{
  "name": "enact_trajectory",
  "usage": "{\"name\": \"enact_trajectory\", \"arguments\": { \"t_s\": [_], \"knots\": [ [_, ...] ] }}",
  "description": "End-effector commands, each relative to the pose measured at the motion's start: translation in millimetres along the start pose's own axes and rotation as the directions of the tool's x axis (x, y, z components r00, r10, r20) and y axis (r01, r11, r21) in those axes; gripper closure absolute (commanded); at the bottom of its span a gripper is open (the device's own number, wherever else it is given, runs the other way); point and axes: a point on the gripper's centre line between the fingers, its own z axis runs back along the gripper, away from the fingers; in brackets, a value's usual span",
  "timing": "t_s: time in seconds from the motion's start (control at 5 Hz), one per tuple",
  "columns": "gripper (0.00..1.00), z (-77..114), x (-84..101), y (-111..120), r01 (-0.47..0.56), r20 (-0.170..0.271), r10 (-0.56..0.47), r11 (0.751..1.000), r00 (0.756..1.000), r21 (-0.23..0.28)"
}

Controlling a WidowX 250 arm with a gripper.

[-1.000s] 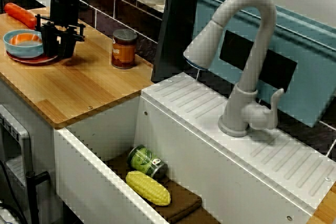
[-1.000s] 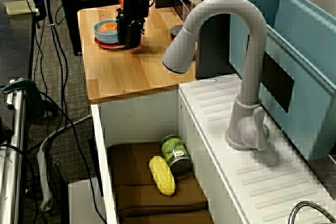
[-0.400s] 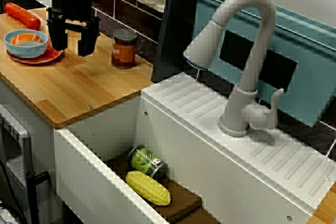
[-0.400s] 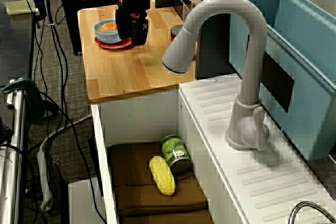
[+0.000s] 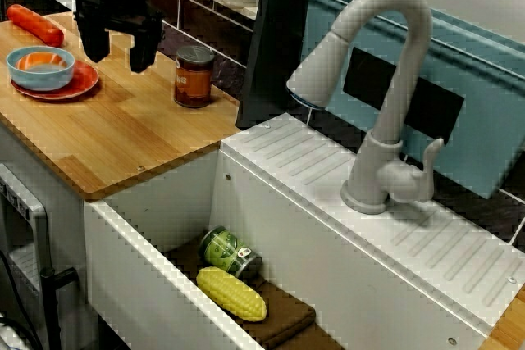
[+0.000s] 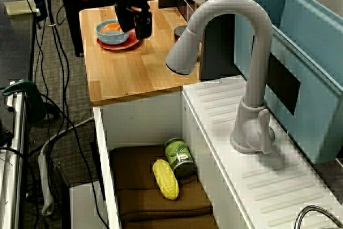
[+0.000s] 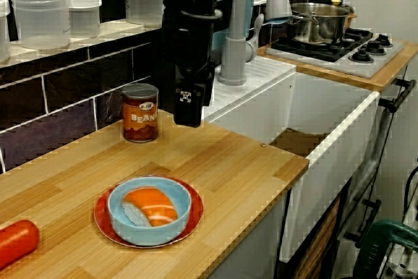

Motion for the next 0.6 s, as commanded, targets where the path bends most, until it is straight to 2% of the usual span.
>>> {"name": "enact_trajectory", "arguments": {
  "t_s": [0.0,0.4],
  "knots": [
    [1.0,36.0,6.9,1.9,0.004,0.2,-0.018,0.998,0.98,0.069],
    [1.0,16.5,14.6,15.7,-0.011,0.233,-0.016,0.994,0.972,0.112]
  ]
}}
